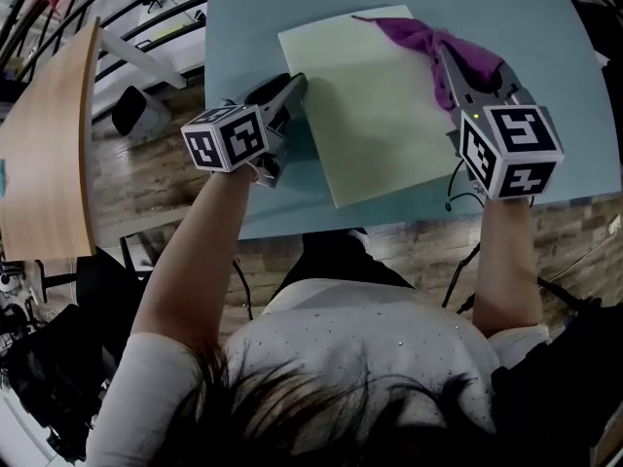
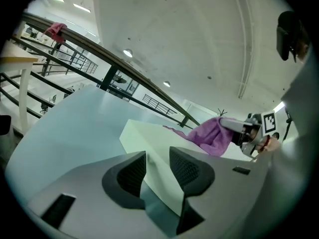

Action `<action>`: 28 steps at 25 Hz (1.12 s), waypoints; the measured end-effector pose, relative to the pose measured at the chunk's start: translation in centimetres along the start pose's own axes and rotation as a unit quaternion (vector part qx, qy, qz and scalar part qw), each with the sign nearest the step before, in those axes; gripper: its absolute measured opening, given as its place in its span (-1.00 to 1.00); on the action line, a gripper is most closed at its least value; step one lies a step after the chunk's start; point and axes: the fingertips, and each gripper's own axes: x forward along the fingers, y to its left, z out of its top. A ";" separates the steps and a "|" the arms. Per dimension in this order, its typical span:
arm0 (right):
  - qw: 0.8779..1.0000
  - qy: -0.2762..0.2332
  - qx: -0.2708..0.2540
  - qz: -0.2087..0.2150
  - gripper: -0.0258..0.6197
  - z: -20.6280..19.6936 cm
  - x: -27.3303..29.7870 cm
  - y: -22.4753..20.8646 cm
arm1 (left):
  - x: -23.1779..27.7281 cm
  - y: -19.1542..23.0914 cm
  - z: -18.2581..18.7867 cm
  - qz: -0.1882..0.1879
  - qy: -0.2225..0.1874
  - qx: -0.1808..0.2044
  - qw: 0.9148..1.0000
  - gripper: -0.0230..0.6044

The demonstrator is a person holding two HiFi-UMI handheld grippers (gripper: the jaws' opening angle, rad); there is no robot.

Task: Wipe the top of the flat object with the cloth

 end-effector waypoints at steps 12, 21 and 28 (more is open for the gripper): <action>0.976 -0.070 -0.084 0.186 -0.87 4.5 0.0 16.1 | -0.2 -0.1 -0.3 0.006 -0.003 0.010 1.000 -0.46; 0.943 0.112 -0.251 0.187 -0.87 -6.4 4.0 20.2 | -0.3 -0.1 -0.3 0.008 -0.005 0.023 1.000 -0.48; 0.947 0.135 -0.235 0.171 -0.87 -7.1 4.2 17.8 | 0.0 -0.1 -0.3 0.018 -0.009 0.032 0.999 -0.48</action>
